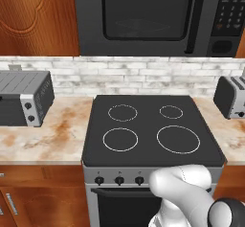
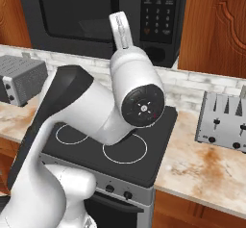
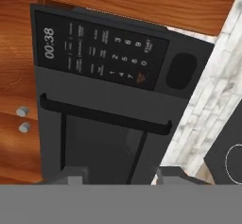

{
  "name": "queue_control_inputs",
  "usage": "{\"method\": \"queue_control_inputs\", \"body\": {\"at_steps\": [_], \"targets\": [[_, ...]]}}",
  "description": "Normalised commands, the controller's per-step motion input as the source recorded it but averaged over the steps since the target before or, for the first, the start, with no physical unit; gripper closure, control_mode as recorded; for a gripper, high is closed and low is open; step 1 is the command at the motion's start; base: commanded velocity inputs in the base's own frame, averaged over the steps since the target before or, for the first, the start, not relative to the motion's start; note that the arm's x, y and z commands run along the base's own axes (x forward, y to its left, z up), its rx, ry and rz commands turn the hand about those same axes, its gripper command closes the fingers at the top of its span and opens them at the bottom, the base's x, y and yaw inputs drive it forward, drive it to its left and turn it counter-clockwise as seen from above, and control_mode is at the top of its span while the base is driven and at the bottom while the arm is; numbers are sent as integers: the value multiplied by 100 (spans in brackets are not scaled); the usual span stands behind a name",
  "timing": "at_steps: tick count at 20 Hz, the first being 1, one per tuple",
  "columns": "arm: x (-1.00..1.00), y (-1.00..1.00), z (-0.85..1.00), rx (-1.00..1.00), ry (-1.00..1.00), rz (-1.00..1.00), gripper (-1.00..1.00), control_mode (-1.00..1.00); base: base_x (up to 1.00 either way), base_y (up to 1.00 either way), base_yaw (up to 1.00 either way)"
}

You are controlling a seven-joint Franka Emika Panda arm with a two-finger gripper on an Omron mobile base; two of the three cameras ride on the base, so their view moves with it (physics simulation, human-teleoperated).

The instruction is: Place the tupperware containing the steak and garlic meal in the microwave. Close the microwave door and press the start button to reheat the meal.

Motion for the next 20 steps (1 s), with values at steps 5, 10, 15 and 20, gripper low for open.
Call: {"method": "queue_control_inputs", "body": {"at_steps": [5,10,15,20], "targets": [[34,-6,0,6,0,0,100,-100,0,0,0],[52,-15,0,7,2,0,100,-100,0,0,0],[35,-34,0,7,0,0,100,-100,0,0,0],[35,-19,0,3,1,0,100,-100,0,0,0]]}}
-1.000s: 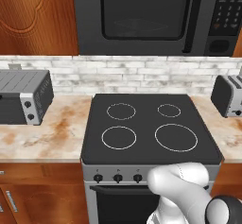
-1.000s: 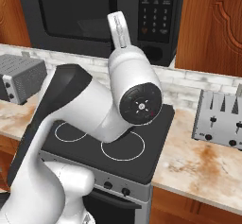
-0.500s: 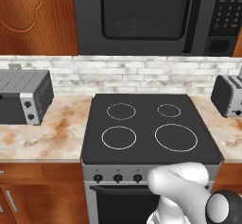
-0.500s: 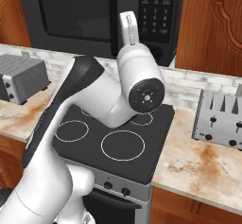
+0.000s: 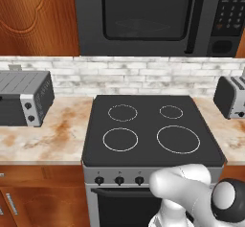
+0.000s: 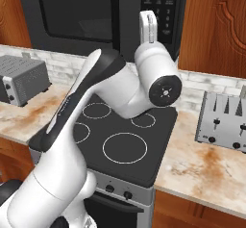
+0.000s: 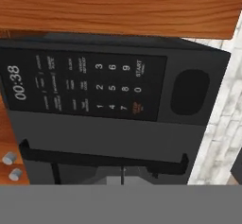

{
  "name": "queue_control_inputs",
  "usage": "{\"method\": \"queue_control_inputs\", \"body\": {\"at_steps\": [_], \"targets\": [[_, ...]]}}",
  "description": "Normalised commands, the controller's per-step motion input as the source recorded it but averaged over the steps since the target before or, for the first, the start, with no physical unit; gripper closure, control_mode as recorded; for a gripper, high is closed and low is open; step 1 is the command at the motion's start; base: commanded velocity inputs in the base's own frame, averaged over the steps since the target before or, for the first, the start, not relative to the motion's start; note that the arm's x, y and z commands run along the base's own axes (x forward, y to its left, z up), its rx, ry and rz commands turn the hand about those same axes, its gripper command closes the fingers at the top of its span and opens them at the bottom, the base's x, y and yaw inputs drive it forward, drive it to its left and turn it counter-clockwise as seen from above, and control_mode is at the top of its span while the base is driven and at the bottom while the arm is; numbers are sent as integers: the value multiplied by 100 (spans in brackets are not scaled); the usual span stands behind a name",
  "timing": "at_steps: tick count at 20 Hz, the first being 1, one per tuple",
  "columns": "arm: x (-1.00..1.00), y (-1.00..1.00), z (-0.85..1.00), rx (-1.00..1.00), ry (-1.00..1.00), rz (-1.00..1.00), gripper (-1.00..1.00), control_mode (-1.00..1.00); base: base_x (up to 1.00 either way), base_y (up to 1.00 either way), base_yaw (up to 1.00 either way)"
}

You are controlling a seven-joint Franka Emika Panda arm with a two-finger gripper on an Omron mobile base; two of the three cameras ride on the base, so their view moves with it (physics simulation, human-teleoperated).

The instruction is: Place the tupperware containing the steak and garlic meal in the microwave. Close the microwave door and press the start button to reheat the meal.

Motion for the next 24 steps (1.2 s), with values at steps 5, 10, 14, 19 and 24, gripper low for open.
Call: {"method": "queue_control_inputs", "body": {"at_steps": [5,10,14,19,24], "targets": [[40,0,0,0,3,0,100,-100,0,0,0],[34,-2,0,0,2,0,100,-100,0,0,0],[29,-12,0,0,1,0,100,-100,0,0,0],[33,-11,0,0,1,0,100,-100,0,0,0],[24,-18,-3,1,0,0,100,-100,0,0,0]]}}
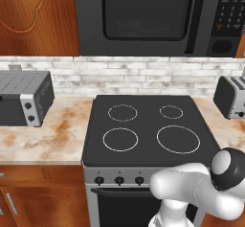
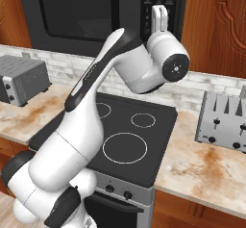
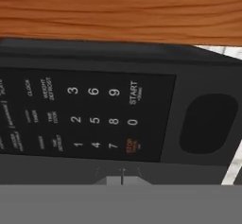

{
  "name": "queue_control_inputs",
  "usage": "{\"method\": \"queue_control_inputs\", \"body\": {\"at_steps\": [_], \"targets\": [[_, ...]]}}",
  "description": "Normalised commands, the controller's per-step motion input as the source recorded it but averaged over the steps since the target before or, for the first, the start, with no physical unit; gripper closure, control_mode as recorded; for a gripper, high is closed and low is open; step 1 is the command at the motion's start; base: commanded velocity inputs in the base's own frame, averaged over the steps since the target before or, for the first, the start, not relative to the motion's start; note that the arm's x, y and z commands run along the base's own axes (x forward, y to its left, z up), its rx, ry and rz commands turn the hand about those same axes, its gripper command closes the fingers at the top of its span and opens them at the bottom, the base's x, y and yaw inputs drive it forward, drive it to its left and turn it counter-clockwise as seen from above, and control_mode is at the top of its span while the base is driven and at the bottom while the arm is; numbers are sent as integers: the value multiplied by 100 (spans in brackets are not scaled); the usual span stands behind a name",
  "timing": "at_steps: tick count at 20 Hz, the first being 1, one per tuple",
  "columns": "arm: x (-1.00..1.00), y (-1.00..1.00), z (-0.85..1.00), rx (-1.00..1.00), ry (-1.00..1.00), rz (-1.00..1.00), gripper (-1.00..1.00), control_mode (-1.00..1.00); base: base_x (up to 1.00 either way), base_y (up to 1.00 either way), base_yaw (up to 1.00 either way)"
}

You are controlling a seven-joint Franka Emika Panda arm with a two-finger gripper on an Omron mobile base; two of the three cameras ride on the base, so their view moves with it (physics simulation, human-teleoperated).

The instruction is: Place the tupperware containing the steak and garlic meal in the microwave. Close the microwave door and press the start button to reheat the meal.

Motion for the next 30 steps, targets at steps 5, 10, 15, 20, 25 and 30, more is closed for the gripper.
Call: {"method": "queue_control_inputs", "body": {"at_steps": [5,10,15,20,25,30], "targets": [[16,-22,-6,1,0,0,100,-100,0,0,0],[26,-2,-5,0,0,0,100,-100,0,0,0],[29,0,-5,0,0,0,100,-100,0,0,0],[21,-8,-6,0,0,0,100,-100,0,0,0],[21,-11,-3,0,0,0,100,-100,0,0,0],[24,-11,0,0,0,0,100,-100,0,0,0]]}}
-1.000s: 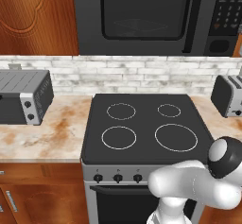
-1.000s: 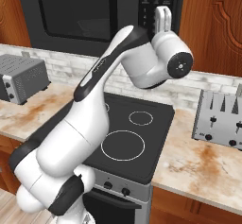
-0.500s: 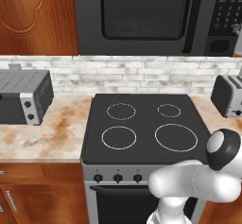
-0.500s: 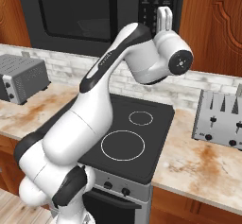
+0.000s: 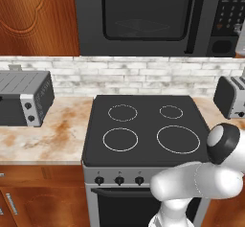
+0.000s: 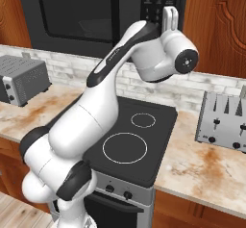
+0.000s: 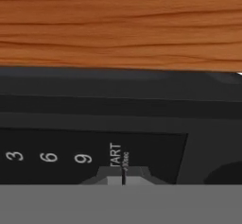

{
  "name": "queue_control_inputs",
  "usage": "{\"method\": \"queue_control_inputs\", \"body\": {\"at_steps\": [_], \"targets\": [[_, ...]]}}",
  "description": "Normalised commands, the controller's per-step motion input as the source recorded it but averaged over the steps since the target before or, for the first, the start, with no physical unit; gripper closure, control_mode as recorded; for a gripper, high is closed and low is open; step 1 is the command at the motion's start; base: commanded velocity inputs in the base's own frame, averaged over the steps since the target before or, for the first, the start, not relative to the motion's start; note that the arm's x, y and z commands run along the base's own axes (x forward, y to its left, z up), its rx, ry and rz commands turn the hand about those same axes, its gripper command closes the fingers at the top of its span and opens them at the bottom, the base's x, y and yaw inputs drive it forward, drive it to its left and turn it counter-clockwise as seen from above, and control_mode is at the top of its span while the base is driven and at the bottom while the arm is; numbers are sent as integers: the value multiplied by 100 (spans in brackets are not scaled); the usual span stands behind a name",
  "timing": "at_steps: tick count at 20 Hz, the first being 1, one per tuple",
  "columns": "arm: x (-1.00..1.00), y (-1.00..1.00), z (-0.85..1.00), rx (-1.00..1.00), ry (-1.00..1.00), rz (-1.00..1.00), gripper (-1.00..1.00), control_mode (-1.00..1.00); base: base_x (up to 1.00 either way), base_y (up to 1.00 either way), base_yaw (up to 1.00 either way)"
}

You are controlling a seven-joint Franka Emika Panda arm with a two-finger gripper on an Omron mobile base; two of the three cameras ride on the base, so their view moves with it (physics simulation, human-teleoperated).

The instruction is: Place the tupperware containing the steak and garlic meal in the microwave. Close the microwave door and press the start button to reheat the meal.

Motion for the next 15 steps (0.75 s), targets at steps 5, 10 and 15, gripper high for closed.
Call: {"method": "queue_control_inputs", "body": {"at_steps": [5,10,15], "targets": [[28,-13,-1,1,0,0,100,-100,0,0,0],[32,-5,-16,0,0,0,100,-100,0,0,0],[46,0,-38,0,0,-1,100,-100,0,0,0]]}}
